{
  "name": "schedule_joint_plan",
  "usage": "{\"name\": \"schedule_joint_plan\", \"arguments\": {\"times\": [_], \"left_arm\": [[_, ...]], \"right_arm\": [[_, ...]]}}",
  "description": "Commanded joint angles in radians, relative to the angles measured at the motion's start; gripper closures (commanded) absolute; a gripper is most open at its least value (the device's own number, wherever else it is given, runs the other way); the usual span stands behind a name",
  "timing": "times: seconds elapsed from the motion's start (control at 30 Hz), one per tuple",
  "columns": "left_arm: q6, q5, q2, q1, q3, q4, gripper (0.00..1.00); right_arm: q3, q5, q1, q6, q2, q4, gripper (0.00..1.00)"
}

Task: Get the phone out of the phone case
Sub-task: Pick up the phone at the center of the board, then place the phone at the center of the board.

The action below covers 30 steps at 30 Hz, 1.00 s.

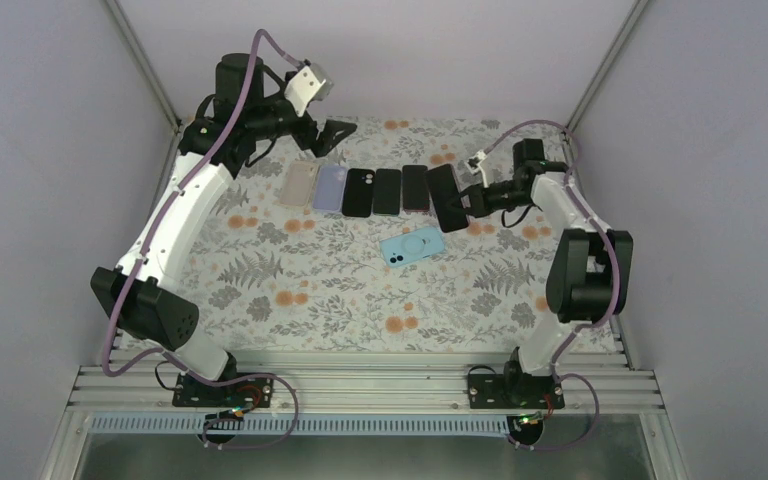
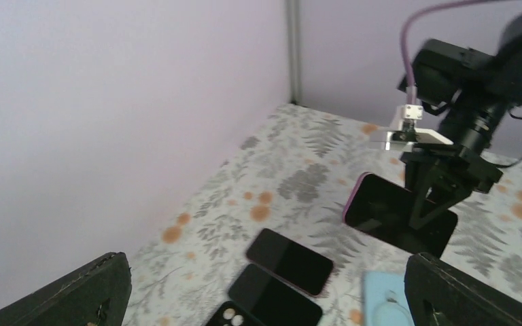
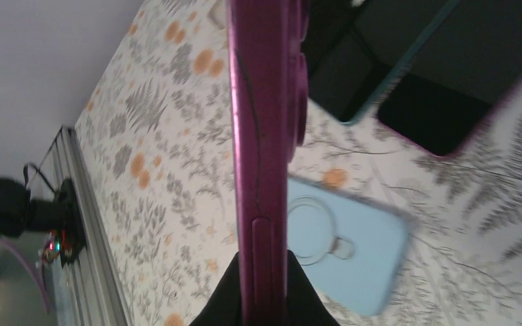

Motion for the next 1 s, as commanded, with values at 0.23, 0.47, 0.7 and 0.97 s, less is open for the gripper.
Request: {"name": "schedule_joint_plan", "arguments": {"times": [0.23,0.47,0.7,0.97], "left_arm": [[-0.130,-0.151,-0.023,0.008,-0.024,0.070,0.00],[-0.139,-0.186,-0.039,0.008,-0.035,0.076,0.00],[-0.153,-0.217,-0.039,0.009,-0.045,0.089,0.00],[-0.170,-0.240,-0.030,0.009,-0.056,0.101,0.00]], "right_arm": [[0.103,-0.056,-0.105,0.327,0.228,0.261,0.95],[0.229,-0.036,-0.126,0.389,0.392,0.281,0.94],[0.319,-0.064,-0.132,0.436,0.521,0.282,0.93],[0.380,-0.073,-0.132,0.491,0.607,0.297,0.91]]}}
